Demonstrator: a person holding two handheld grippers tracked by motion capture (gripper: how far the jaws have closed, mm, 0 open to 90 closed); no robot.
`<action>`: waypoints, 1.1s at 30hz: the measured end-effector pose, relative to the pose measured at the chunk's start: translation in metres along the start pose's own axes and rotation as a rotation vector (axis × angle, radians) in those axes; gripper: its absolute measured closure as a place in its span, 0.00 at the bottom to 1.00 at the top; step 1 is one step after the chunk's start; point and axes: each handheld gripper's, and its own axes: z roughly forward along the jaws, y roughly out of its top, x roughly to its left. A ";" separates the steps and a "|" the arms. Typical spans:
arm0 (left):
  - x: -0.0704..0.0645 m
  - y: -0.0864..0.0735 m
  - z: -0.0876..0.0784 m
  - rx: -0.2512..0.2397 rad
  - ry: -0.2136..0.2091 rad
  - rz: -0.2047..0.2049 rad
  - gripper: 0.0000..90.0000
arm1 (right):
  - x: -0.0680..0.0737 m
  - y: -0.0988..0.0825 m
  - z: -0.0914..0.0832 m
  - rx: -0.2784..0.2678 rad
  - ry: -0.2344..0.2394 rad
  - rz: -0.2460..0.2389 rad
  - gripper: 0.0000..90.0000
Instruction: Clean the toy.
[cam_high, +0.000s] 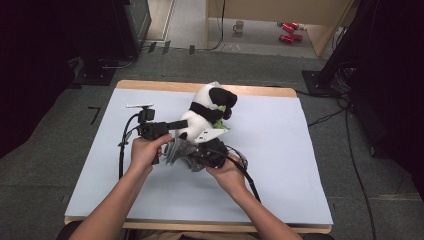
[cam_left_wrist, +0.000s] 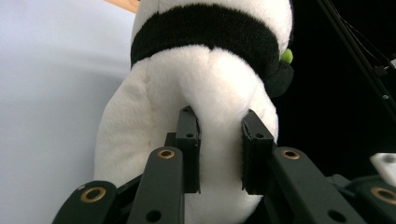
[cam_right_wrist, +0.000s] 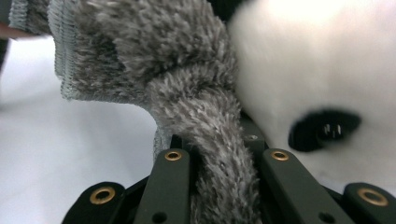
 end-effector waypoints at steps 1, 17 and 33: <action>0.001 0.000 -0.001 -0.005 0.000 -0.003 0.82 | -0.001 -0.001 0.001 0.004 -0.001 0.004 0.88; 0.004 0.005 -0.010 -0.028 -0.045 -0.042 0.82 | -0.023 -0.018 0.014 0.082 -0.051 0.089 0.88; 0.007 0.011 -0.022 -0.021 -0.096 -0.029 0.82 | -0.062 -0.030 0.003 0.101 -0.141 0.210 0.88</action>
